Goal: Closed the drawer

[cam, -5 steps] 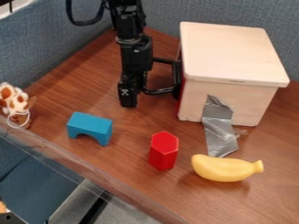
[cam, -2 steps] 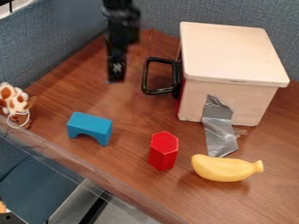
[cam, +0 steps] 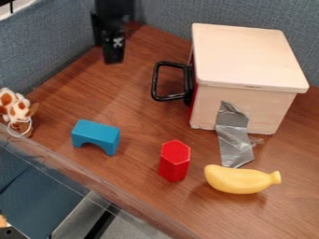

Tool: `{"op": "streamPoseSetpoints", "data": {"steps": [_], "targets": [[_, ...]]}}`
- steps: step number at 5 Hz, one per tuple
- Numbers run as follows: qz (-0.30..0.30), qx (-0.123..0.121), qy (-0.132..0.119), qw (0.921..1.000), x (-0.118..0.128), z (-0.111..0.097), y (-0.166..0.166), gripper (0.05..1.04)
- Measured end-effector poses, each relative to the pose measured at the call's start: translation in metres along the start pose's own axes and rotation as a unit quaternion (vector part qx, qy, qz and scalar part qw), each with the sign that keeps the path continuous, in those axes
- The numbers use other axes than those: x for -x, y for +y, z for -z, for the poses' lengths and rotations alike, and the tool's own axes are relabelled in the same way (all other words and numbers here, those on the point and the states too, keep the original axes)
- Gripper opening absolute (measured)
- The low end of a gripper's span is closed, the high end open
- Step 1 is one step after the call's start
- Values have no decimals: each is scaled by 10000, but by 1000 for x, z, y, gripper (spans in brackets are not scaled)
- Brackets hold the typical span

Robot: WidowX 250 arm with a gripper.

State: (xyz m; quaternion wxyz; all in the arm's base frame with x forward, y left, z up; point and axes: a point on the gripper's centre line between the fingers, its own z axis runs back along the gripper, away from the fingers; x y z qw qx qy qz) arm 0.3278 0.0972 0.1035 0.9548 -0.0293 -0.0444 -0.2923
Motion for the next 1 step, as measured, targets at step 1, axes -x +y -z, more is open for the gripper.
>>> {"op": "streamPoseSetpoints", "data": {"steps": [1], "targets": [[-506,56,-139,9986,11,-16,-4,999]]}}
